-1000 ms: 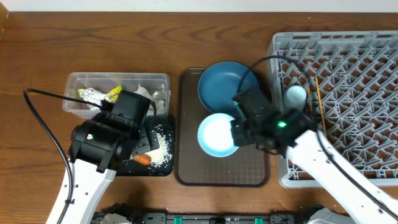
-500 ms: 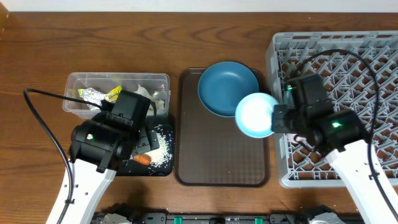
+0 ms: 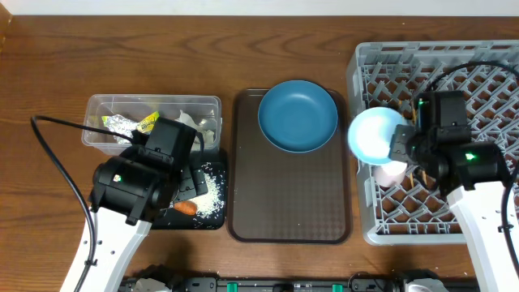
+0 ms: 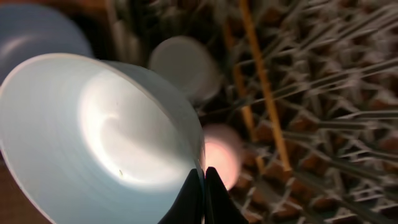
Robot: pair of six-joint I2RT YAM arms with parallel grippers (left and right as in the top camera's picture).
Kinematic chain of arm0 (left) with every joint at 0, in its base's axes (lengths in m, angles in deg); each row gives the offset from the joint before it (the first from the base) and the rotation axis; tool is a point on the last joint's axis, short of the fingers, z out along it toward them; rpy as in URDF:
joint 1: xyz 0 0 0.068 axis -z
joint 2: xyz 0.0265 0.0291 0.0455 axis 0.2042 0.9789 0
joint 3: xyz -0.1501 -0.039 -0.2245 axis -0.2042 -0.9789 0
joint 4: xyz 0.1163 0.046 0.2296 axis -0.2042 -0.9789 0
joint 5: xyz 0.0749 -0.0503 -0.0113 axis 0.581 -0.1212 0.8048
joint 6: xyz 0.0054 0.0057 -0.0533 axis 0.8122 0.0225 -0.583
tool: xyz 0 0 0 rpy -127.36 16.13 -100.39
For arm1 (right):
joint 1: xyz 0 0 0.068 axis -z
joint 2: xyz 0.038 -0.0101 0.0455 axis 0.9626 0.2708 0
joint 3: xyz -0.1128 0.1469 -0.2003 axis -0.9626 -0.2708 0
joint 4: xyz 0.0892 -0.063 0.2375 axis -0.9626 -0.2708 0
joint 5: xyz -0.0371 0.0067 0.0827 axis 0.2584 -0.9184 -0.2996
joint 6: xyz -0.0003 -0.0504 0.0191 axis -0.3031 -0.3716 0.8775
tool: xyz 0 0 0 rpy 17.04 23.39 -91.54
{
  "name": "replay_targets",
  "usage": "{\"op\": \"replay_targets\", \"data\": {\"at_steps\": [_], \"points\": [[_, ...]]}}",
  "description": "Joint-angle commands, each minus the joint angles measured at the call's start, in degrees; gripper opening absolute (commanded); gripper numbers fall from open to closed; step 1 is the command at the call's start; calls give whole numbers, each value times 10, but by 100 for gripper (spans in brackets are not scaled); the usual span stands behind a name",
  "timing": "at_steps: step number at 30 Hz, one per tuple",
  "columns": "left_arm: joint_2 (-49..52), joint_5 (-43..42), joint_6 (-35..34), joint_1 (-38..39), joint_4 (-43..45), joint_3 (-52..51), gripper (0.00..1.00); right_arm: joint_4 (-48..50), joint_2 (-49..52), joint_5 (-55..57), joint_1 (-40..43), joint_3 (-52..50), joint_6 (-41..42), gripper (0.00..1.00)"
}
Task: Sort waste into correct bins and load items into the dishwasher rack
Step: 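Lift the light-blue bowl and carry it right into the rack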
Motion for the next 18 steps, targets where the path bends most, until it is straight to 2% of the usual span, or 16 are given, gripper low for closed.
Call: {"op": "replay_targets", "data": {"at_steps": [1,14,18], "points": [[2,3,2,-3,-3,-3,100,12,-8,76,8,0,-19,1],[2,3,2,-3,-3,-3,100,136,-8,284,10,0,-44,1],[2,3,2,-3,-3,-3,100,196,2,332,18,0,-107,1]]}}
